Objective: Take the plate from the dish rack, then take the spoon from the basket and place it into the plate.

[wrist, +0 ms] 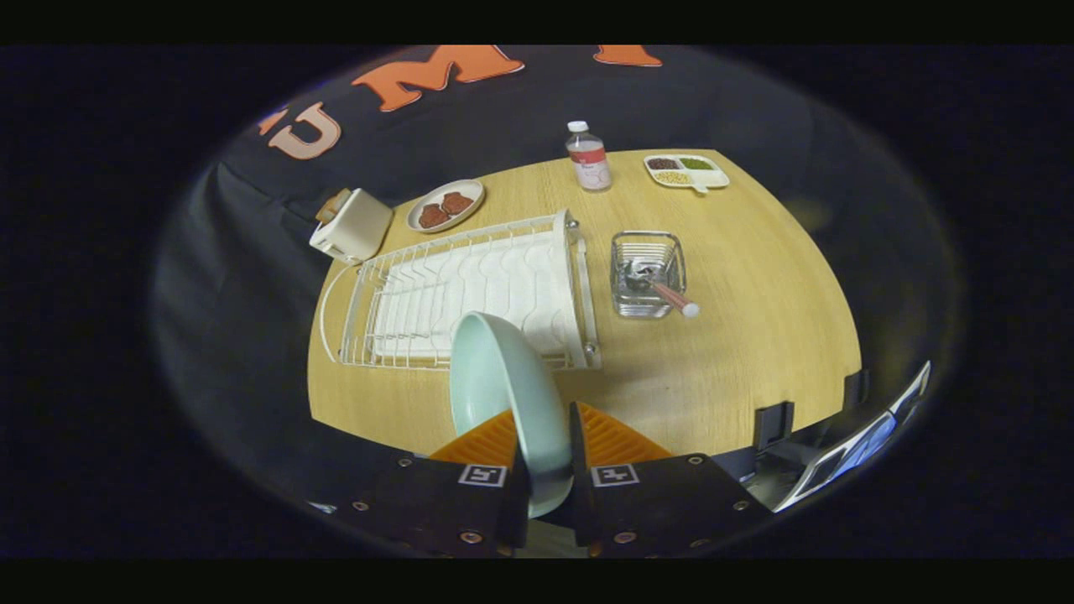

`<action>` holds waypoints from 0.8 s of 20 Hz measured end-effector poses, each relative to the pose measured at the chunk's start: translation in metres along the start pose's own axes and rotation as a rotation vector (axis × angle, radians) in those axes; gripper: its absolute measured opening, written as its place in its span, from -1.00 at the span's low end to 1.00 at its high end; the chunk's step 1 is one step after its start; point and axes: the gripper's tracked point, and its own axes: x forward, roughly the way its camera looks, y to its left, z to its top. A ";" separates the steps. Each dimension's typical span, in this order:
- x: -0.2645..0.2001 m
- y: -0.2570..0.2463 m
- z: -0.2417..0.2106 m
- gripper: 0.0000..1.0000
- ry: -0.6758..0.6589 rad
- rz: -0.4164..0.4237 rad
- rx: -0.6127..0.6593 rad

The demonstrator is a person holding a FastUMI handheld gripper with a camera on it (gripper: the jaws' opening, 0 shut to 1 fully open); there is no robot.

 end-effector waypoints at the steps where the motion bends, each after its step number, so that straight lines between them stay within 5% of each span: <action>1: 0.006 -0.003 -0.009 -0.55 0.010 0.015 0.015; 16: 0.093 -0.009 -0.064 -0.55 0.016 0.207 0.110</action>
